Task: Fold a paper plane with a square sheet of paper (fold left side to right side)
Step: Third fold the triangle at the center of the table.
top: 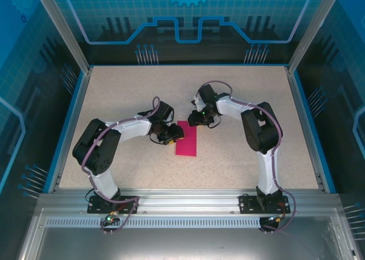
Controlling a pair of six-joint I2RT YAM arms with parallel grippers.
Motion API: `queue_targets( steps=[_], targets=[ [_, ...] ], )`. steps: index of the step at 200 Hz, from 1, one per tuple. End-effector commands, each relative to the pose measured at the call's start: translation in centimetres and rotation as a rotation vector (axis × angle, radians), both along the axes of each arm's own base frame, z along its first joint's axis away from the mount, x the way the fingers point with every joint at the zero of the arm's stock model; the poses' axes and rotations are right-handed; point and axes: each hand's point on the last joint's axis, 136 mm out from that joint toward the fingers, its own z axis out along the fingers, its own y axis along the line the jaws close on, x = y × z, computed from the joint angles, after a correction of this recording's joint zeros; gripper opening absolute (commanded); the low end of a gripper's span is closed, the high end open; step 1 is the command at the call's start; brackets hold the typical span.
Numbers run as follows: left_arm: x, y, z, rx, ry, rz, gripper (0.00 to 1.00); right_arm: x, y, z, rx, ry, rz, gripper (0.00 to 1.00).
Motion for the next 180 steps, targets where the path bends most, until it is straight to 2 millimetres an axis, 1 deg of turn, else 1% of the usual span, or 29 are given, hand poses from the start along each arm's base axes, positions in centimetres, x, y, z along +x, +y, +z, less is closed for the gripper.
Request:
queue_targets(
  steps=[1,25,55,120,156,180],
  targets=[
    [-0.8,-0.4,0.6,-0.029,0.000,-0.008,0.47,-1.7,-1.1,-3.2,-0.056,0.088,0.011,0.38],
    [-0.8,-0.2,0.6,-0.021,-0.001,-0.004,0.47,-1.8,-1.1,-3.2,-0.056,0.089,0.011,0.38],
    [-1.0,0.5,0.0,0.023,0.005,0.000,0.48,-1.8,-1.1,-3.1,-0.055,0.087,0.013,0.38],
    [-0.5,-0.9,-0.9,-0.034,0.006,-0.039,0.47,-1.7,-1.0,-3.0,-0.051,0.085,0.013,0.38],
    [-0.7,-0.9,-1.5,-0.032,0.015,-0.045,0.43,-1.8,-1.0,-3.0,-0.048,0.089,0.013,0.38],
    [-0.9,-0.6,-1.2,-0.024,0.012,-0.040,0.40,-1.7,-1.0,-3.0,-0.049,0.087,0.014,0.38]
  ],
)
